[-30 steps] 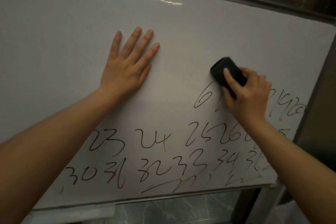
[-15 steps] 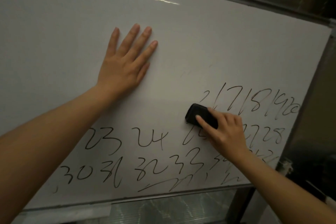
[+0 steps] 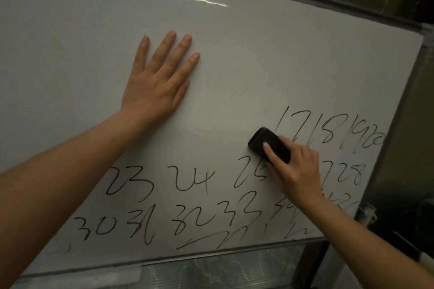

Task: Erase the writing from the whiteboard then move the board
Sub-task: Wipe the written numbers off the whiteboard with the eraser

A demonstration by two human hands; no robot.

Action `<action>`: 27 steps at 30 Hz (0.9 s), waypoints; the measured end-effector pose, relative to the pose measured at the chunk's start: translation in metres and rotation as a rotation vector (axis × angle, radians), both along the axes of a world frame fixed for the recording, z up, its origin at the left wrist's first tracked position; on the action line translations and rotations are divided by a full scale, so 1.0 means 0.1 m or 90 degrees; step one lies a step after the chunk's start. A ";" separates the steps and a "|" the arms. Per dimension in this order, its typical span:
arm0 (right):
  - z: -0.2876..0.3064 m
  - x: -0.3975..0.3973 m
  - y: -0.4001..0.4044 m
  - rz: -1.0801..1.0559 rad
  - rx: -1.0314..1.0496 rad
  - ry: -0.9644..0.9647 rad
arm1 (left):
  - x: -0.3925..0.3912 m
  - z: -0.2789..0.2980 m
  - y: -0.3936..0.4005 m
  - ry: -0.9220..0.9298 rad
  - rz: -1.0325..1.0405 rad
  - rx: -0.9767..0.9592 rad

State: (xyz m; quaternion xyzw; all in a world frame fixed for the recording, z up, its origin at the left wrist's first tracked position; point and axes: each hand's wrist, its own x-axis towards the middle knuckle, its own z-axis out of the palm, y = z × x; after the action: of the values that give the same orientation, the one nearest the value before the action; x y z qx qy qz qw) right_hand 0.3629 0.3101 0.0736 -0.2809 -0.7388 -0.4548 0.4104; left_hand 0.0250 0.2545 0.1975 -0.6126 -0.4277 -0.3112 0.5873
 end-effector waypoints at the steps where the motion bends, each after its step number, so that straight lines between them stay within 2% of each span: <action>1: 0.02 0.03 0.00 0.000 0.014 -0.017 | 0.00 0.00 0.00 0.002 0.000 0.005; 6: 0.55 -0.09 0.04 0.024 0.066 -0.025 | 0.01 0.01 0.01 0.003 0.005 0.006; 11: 1.16 -0.59 0.00 0.049 0.028 0.136 | 0.01 -0.01 0.01 0.002 0.007 0.004; 14: 0.96 -0.86 -0.05 0.101 0.045 0.128 | -0.03 0.00 0.00 0.002 0.007 0.003; 18: 0.18 -0.97 -0.10 0.148 0.083 -0.081 | -0.05 0.01 0.04 0.008 0.005 0.000; 21: -0.17 -0.90 -0.14 0.139 0.051 -0.151 | -0.03 0.01 0.08 0.007 0.013 -0.010; 24: -0.04 -0.79 -0.06 0.132 0.084 -0.136 | 0.01 0.01 0.10 0.005 0.015 -0.014; 27: 0.42 -0.61 0.10 0.103 0.112 -0.038 | -0.01 0.01 0.11 0.000 0.015 -0.020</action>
State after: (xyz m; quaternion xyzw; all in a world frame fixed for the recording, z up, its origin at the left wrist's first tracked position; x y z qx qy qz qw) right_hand 0.3015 0.3197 0.1152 -0.1698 -0.7284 -0.4915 0.4462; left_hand 0.0236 0.2650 0.1989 -0.6168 -0.4395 -0.2974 0.5814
